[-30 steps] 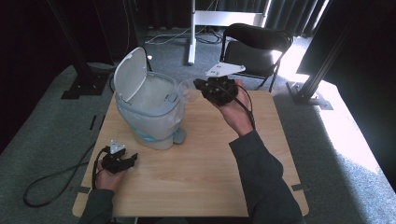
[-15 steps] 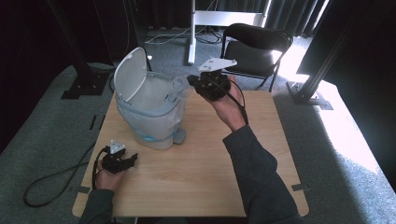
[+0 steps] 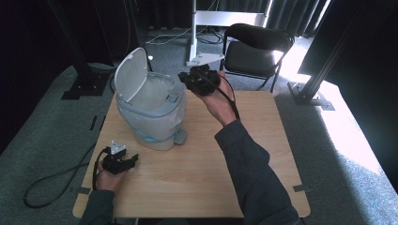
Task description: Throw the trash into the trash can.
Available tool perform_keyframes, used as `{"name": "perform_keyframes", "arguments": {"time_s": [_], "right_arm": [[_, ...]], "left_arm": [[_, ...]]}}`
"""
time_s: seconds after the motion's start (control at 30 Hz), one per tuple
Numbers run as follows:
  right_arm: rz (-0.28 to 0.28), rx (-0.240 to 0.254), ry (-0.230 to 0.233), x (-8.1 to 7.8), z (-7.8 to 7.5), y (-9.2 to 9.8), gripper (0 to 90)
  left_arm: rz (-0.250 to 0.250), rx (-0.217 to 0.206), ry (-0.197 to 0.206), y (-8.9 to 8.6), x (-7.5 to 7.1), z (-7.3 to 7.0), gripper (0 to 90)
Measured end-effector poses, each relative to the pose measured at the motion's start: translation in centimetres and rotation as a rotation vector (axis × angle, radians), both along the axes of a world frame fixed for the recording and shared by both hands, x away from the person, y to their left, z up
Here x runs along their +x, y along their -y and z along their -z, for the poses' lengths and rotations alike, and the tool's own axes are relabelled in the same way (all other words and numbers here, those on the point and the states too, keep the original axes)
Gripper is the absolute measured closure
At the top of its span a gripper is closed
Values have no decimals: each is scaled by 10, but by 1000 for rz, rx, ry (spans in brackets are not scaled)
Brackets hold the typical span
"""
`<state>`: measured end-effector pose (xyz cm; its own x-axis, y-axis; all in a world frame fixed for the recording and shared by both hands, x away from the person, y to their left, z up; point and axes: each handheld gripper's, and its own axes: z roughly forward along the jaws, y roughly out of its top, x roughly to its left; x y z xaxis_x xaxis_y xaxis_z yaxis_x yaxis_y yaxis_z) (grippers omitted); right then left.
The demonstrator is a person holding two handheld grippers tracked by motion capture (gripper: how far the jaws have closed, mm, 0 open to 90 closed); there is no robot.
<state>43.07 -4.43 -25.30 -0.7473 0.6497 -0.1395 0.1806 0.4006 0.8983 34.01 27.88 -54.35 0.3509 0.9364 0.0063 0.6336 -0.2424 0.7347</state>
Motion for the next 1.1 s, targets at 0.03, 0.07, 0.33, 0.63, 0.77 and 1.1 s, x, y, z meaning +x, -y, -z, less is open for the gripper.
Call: {"name": "perform_keyframes", "arguments": {"time_s": [0.03, 0.07, 0.33, 0.63, 0.77, 1.1], "right_arm": [[-1, -3, 2, 2, 0, -4, 860], [0, -2, -4, 4, 0, -8, 860], [-22, -34, -32, 18, 4, -40, 860], [-41, -35, -55, 25, 14, -62, 631], [-52, 26, -67, 29, 8, -70, 617], [-106, 83, -28, 23, -7, -93, 634]], "left_arm": [[0, 0, 0, 0, 0, 0, 398], [-1, 0, 0, 0, 0, 0, 398], [0, 0, -2, 0, 0, 0, 398], [3, -17, -2, -2, -1, 0, 397], [6, -24, -5, -3, -2, 0, 398], [3, -23, -3, -3, -7, 0, 398]]}}
